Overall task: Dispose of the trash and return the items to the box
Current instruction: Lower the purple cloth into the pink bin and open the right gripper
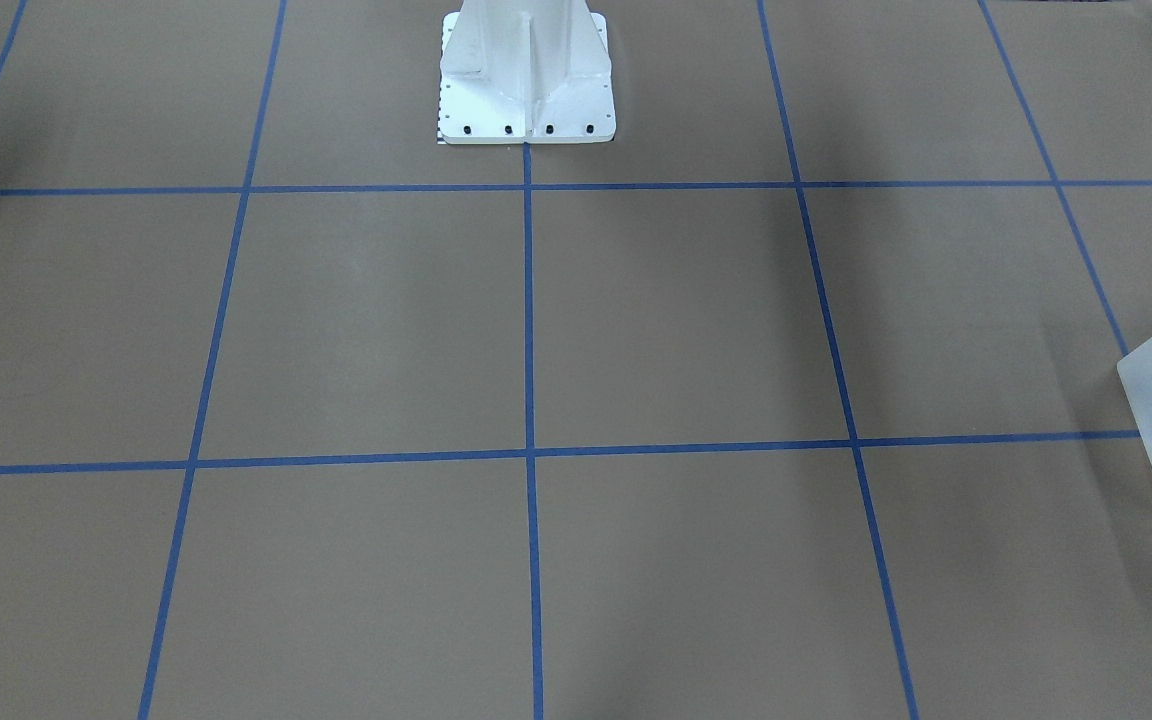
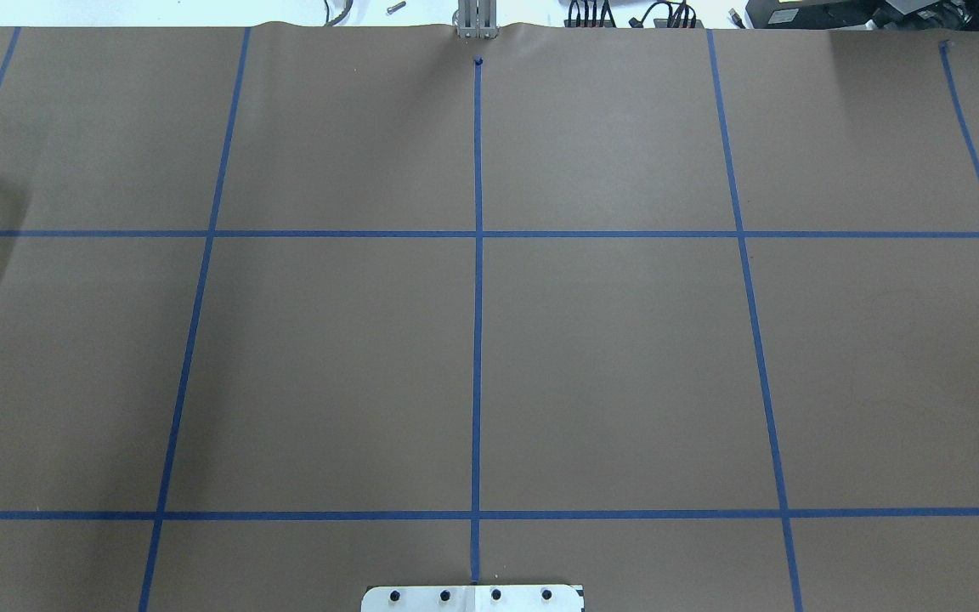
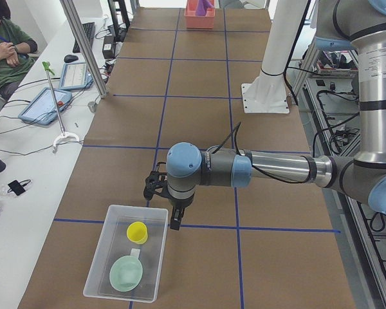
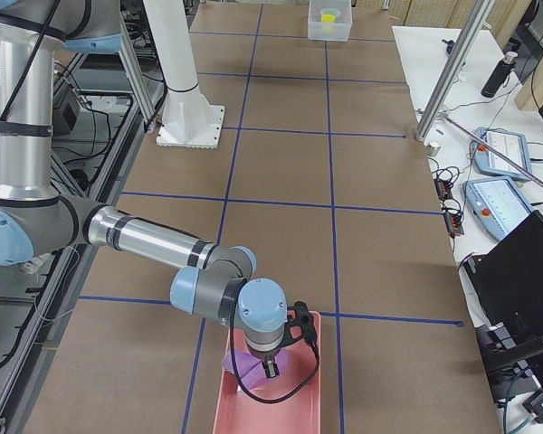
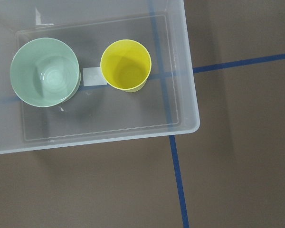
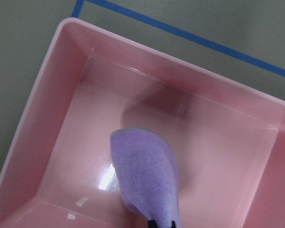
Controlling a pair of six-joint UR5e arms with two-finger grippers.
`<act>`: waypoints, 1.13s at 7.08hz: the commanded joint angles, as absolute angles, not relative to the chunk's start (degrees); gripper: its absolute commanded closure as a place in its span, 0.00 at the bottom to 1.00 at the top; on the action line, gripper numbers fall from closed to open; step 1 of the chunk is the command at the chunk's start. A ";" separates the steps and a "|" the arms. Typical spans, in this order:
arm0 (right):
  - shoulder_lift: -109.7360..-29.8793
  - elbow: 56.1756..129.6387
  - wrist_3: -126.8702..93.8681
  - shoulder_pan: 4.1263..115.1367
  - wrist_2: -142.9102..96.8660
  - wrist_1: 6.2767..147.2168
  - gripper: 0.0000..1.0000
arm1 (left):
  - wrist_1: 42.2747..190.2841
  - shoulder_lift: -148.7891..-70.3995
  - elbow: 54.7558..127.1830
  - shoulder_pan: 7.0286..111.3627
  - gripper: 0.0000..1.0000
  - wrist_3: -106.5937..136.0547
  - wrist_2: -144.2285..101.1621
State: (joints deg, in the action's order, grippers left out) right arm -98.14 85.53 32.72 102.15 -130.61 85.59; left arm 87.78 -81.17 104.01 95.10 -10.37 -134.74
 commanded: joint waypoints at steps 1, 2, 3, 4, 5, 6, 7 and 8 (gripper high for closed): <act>-98.00 84.98 24.90 102.13 -134.53 80.43 0.01 | 87.71 -81.04 103.89 95.10 0.01 -10.37 -134.74; -97.39 87.34 20.52 102.04 -137.78 80.51 0.00 | 87.71 -81.04 103.80 95.10 0.01 -10.37 -134.74; -97.38 91.71 14.65 101.43 -138.07 81.20 0.00 | 87.54 -81.04 103.80 95.10 0.01 -10.37 -134.74; -97.38 95.06 7.37 99.60 -138.60 81.30 0.01 | 87.45 -81.04 103.71 95.10 0.01 -10.28 -134.74; -97.38 99.19 -0.01 97.14 -140.17 81.30 0.01 | 87.63 -81.04 103.62 95.10 0.01 -10.28 -134.74; -97.47 102.80 -6.18 94.07 -140.10 81.39 0.01 | 87.63 -81.04 103.54 95.10 0.01 -10.37 -134.74; -97.73 103.88 -9.20 92.04 -139.58 80.95 0.00 | 87.80 -81.04 103.54 95.10 0.01 -10.46 -134.74; -100.00 104.15 -7.05 91.15 -138.18 80.77 0.00 | 87.19 -80.95 103.01 95.10 0.01 -10.46 -134.74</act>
State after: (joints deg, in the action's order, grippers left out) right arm -98.17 102.98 -6.62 92.95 -139.36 81.04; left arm 87.60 -81.01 103.42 95.10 -10.42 -134.74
